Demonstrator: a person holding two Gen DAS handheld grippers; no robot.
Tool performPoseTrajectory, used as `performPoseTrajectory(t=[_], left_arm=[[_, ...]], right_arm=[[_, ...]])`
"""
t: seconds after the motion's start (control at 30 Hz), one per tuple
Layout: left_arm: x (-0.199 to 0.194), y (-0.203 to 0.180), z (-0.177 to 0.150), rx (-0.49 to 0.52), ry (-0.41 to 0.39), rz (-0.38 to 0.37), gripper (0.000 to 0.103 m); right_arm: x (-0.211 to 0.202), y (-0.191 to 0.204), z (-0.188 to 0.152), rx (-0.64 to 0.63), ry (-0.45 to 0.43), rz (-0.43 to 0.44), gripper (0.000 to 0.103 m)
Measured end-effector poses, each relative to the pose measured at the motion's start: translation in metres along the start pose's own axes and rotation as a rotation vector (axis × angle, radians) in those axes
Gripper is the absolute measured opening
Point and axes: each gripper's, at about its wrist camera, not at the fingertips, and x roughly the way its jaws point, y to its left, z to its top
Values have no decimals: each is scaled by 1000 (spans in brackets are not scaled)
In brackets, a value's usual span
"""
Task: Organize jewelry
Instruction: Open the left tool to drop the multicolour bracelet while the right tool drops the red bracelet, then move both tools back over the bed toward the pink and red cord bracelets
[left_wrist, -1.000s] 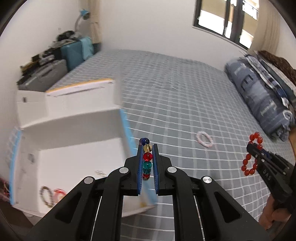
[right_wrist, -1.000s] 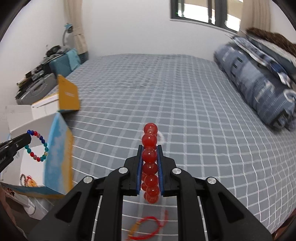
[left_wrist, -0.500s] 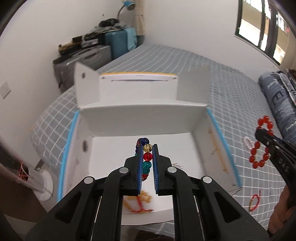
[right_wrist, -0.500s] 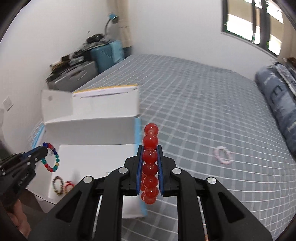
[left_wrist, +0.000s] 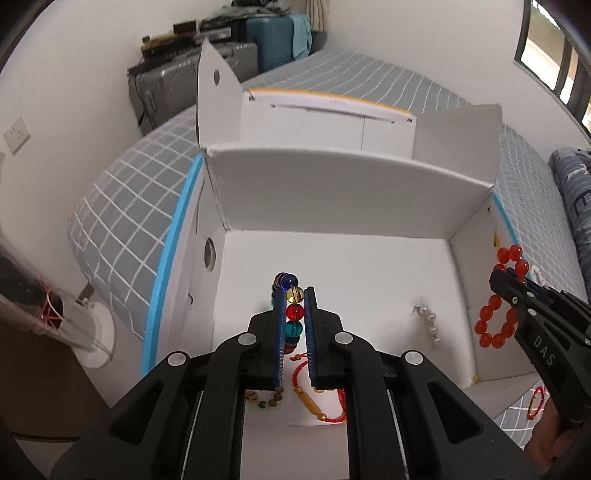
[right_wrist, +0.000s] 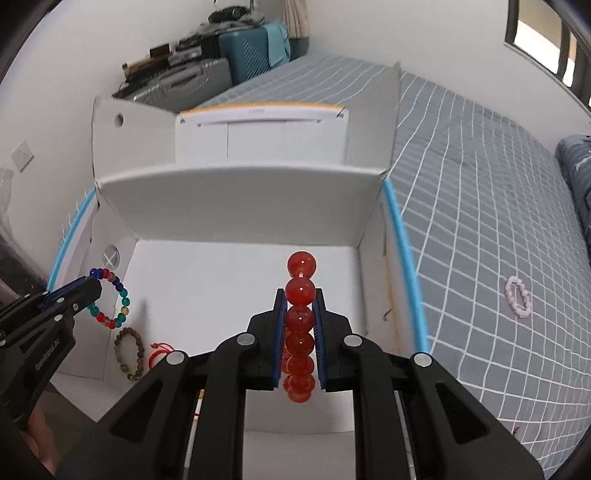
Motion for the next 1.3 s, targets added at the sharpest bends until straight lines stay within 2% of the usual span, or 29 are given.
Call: performPoseTrajectory(t=[0.3, 0.37, 0.4, 0.43, 0.47, 0.5, 0.53, 0.57, 0.63, 0.67, 0.7, 0.73, 0.77, 0.83, 0.97, 1.2, 1.3], left_arm=[[13, -1, -2, -11, 34, 1, 10], [10, -2, -3, -13, 28, 3, 12], [9, -3, -2, -14, 26, 2, 15], [7, -3, -2, -17, 24, 0, 28], [4, -2, -3, -21, 13, 1, 36], [1, -1, -3, -27, 1, 3, 50], [-2, -1, -4, -32, -12, 4, 61], [-7, -1, -4, -33, -27, 5, 65], [-15, -1, -4, -38, -46, 5, 78], [-18, -1, -3, -40, -55, 2, 83], [-22, -1, -3, -41, -66, 4, 92], [-24, -2, -3, -39, -74, 9, 95], [-28, -3, -4, -37, -89, 20, 97], [-32, -5, -5, -36, -100, 27, 97], [-37, -11, -7, -42, -102, 22, 97], [-53, -46, -14, -4, -110, -47, 97], [-63, -70, -17, 30, -102, -110, 97]], right_arm=[[17, 0, -5, -9, 43, 1, 13], [17, 0, -6, -10, 42, 5, 15], [15, 0, -6, -13, 38, 5, 15], [13, 1, -6, -15, 34, 4, 16], [10, 0, -6, -17, 30, 5, 19], [6, 0, -6, -18, 27, 14, 24], [3, 0, -6, -18, 22, 15, 37], [-3, -1, -6, -16, 6, 11, 48], [-12, -3, -6, -17, -18, 0, 58], [-18, -5, -7, -16, -34, -12, 70], [-22, -6, -7, -17, -49, -24, 75], [-26, -8, -8, -19, -63, -37, 84], [-30, -11, -9, -22, -75, -48, 90], [-35, -18, -13, -14, -83, -67, 94], [-44, -38, -20, 30, -89, -71, 94], [-72, -84, -41, 77, -131, -110, 94], [-88, -113, -57, 93, -150, -140, 94]])
